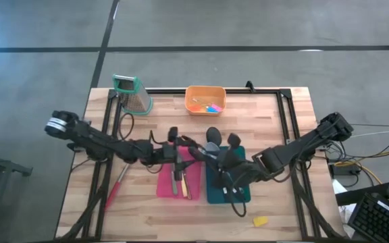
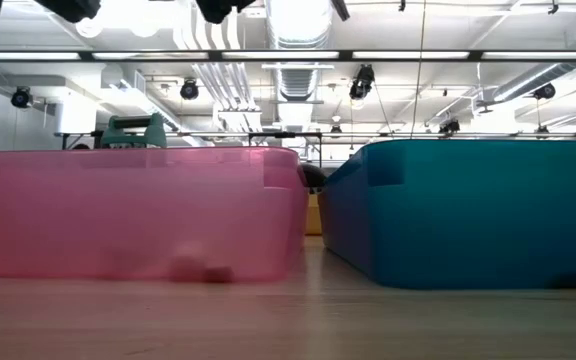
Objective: Pick & Place Kitchen Items
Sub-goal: Put the blue knife into the red bin, then put the orange spoon into the blue bin
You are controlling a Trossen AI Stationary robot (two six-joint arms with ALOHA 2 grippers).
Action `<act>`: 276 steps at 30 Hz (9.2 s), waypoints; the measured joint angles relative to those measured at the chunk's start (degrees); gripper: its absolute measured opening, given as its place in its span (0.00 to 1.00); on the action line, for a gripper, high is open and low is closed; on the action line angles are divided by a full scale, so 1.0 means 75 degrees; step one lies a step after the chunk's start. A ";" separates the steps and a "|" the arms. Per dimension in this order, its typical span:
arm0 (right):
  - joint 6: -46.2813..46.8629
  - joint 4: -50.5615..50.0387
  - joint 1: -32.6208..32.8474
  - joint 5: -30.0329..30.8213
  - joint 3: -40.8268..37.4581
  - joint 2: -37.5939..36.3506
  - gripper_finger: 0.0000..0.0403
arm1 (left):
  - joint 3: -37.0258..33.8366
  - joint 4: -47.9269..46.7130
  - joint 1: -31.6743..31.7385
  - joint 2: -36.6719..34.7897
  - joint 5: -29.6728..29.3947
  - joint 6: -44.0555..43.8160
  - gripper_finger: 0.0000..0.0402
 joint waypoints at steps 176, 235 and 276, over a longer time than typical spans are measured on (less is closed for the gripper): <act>0.2839 -0.4689 -0.0701 -0.0326 -0.0773 -0.2107 0.36 | -0.0871 -1.3999 -0.1731 0.0053 0.4710 -1.1853 0.42; 0.2856 -0.2949 0.0422 0.0020 -0.2218 -0.2116 0.20 | 0.1445 -1.2183 -0.1786 -0.2957 -0.2424 -0.6961 0.13; -0.3997 0.8442 0.1988 0.0510 -0.5110 -0.1117 0.45 | 0.0723 -0.0619 -0.0169 0.0458 0.1830 -0.0338 0.13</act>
